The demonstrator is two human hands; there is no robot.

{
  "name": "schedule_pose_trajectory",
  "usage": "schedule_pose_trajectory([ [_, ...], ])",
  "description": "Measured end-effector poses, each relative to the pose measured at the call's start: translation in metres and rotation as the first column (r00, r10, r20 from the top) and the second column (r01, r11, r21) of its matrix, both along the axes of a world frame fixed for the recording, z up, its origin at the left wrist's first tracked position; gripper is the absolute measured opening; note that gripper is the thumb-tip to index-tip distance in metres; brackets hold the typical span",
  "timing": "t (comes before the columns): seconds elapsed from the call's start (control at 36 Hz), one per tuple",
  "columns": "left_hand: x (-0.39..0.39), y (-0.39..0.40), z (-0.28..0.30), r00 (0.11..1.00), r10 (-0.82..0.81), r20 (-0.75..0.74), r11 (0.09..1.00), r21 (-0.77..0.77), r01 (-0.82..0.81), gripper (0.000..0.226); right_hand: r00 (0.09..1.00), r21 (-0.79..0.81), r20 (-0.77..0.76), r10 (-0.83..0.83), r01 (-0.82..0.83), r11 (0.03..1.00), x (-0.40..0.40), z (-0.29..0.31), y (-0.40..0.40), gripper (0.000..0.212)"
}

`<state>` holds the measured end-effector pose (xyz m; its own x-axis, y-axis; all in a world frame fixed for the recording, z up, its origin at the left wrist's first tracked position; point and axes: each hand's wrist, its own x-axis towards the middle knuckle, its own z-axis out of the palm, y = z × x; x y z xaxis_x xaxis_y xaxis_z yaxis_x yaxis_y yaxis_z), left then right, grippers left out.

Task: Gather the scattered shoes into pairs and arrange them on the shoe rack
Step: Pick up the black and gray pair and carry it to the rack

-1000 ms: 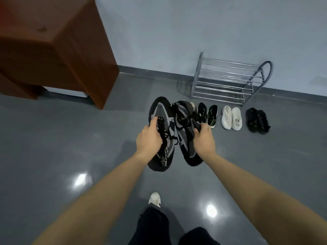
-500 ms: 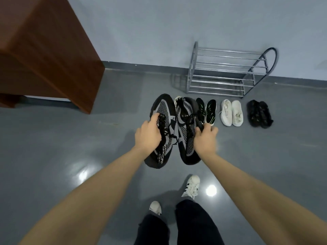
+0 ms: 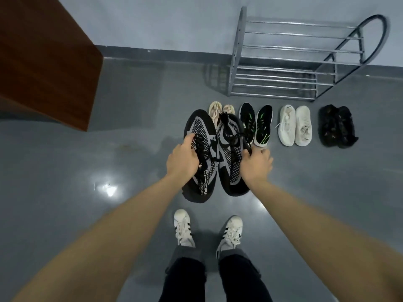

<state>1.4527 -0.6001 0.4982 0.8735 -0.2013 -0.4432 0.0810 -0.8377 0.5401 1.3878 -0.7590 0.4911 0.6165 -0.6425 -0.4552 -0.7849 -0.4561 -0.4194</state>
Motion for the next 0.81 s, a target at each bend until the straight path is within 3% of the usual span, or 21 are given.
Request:
schedule_pose_trajectory([
  [0.28,0.051,-0.015,-0.130,0.993,-0.102,-0.064,0.995,-0.012,0.102,0.051,0.989,0.054,-0.046,-0.143,0.145,0.988,0.035,-0.130,-0.006,0.035],
  [0.81,0.039,-0.035,-0.471,0.971,-0.117,-0.210,0.987,0.086,0.138,0.058,0.963,0.088,-0.173,-0.205,0.222,0.971,0.022,-0.485,-0.020,0.033],
])
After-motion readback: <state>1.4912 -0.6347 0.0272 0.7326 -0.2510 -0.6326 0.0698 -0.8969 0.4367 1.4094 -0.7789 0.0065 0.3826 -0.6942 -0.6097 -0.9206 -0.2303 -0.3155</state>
